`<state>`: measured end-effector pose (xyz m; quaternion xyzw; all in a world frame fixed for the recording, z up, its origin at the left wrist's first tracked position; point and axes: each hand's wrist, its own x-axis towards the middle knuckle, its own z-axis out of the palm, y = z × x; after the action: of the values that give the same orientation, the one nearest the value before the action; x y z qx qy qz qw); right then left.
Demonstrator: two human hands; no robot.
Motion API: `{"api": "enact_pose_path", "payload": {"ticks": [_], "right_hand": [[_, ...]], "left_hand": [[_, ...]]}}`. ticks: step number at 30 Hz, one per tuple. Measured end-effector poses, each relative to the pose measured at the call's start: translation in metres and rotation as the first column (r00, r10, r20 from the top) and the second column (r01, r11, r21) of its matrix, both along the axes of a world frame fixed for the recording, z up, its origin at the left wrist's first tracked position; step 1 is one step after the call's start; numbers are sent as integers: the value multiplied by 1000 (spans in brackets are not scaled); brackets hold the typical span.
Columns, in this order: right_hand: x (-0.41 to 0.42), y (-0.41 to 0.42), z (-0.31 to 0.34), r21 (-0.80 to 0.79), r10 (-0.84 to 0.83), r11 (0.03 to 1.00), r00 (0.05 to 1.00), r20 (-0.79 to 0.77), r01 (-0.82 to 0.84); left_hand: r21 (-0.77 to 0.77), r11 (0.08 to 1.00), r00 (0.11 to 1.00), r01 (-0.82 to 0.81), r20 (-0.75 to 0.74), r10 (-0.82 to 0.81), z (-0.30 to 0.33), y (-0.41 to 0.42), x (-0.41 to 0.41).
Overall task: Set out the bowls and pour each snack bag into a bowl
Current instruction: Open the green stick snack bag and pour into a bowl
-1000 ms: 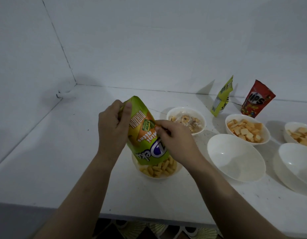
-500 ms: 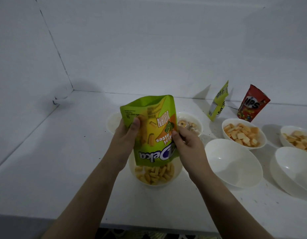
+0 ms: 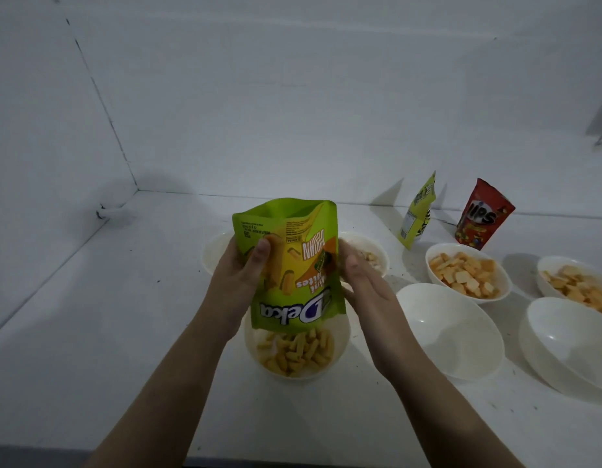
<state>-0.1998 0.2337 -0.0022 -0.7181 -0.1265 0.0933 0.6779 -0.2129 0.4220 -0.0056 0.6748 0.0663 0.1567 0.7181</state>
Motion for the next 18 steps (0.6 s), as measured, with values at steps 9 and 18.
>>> {"api": "enact_pose_path", "payload": {"ticks": [9, 18], "right_hand": [[10, 6, 21, 90, 25, 995, 997, 75, -32], [22, 24, 28, 296, -17, 955, 998, 67, -4]], "left_hand": [[-5, 999, 999, 40, -18, -40, 7, 4, 0], [-34, 999, 999, -30, 30, 31, 13, 5, 1]]}}
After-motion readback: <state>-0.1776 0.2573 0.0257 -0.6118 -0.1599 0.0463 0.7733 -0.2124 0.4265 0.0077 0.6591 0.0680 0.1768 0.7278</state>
